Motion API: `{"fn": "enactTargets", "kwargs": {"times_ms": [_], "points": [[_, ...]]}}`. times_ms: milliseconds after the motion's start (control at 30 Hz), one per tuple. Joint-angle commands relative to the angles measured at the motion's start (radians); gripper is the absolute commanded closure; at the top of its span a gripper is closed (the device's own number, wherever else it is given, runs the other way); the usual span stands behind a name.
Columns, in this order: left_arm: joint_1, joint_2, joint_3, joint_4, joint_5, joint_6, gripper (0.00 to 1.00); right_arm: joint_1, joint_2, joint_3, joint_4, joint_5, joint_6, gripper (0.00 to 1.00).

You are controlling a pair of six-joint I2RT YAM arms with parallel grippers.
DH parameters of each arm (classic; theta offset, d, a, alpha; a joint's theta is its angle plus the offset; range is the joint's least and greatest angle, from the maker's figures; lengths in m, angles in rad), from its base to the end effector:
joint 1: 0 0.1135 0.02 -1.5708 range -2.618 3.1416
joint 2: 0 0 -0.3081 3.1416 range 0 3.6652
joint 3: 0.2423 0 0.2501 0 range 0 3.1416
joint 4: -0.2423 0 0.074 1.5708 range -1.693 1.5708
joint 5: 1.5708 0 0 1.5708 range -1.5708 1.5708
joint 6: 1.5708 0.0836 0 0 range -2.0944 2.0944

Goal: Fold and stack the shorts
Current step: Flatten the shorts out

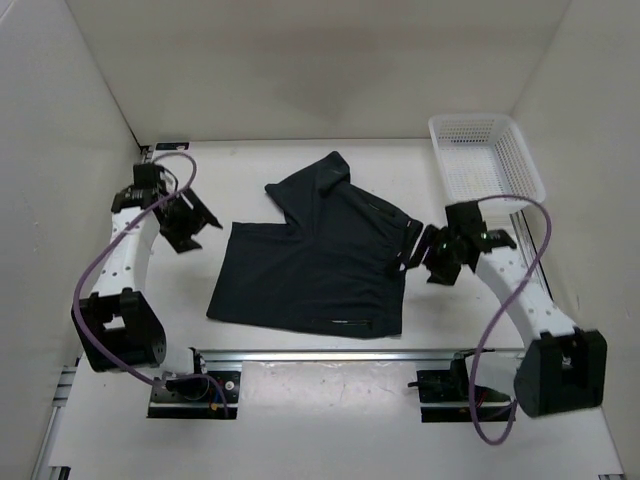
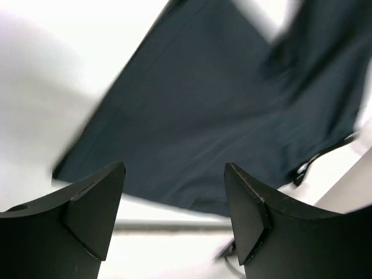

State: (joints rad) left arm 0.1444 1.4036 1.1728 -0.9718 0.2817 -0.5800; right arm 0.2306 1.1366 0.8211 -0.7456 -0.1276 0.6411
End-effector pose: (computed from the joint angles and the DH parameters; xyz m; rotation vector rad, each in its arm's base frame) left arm 0.2748 0.0165 0.2762 -0.9233 2.6454 -0.5005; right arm 0.2082 0.0598 0.2377 0.5057 2.6492 0.4528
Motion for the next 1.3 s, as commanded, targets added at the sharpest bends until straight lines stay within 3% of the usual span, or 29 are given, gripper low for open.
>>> {"fn": "enactTargets", "kwargs": {"times_ms": [0,100,167,367,633,967,1033,1067,1100,1133,1200,1267], "points": [[-0.035,0.063,0.189,0.01,-0.03,0.045,0.2,-0.062,0.18,0.195,0.04,0.109,-0.031,0.33],[-0.077,0.162,0.326,0.001,-0.021,0.066,0.21,-0.071,0.379,0.341,0.051,0.131,-0.031,0.43],[-0.106,0.254,0.42,-0.008,-0.021,0.091,0.21,-0.071,0.502,0.404,0.051,0.14,-0.041,0.44],[-0.178,0.551,0.663,-0.056,0.001,0.137,0.21,-0.089,0.687,0.559,0.06,0.16,-0.041,0.36],[-0.292,0.892,1.06,-0.139,-0.097,0.137,0.2,-0.089,0.847,0.704,0.049,0.151,-0.041,0.36],[-0.344,1.127,1.295,-0.139,-0.111,0.086,0.22,-0.089,0.91,0.759,0.022,0.2,-0.05,0.35],[-0.344,1.146,1.306,-0.128,-0.102,0.086,0.3,-0.089,0.919,0.759,0.012,0.2,-0.05,0.36],[-0.344,1.146,1.282,-0.119,-0.102,0.077,0.44,-0.089,0.919,0.768,0.012,0.209,-0.06,0.38],[-0.344,1.146,1.269,-0.119,-0.102,0.077,0.75,-0.089,0.919,0.768,0.012,0.209,-0.06,0.38],[-0.344,1.137,1.257,-0.107,-0.102,0.077,0.88,-0.089,0.919,0.768,0.003,0.226,-0.07,0.38],[-0.344,1.127,1.223,-0.107,-0.102,0.077,0.9,-0.089,0.919,0.768,0.003,0.258,-0.081,0.38],[-0.335,1.086,1.193,-0.097,-0.113,0.077,0.9,-0.089,0.919,0.768,-0.006,0.288,-0.092,0.31]]}}
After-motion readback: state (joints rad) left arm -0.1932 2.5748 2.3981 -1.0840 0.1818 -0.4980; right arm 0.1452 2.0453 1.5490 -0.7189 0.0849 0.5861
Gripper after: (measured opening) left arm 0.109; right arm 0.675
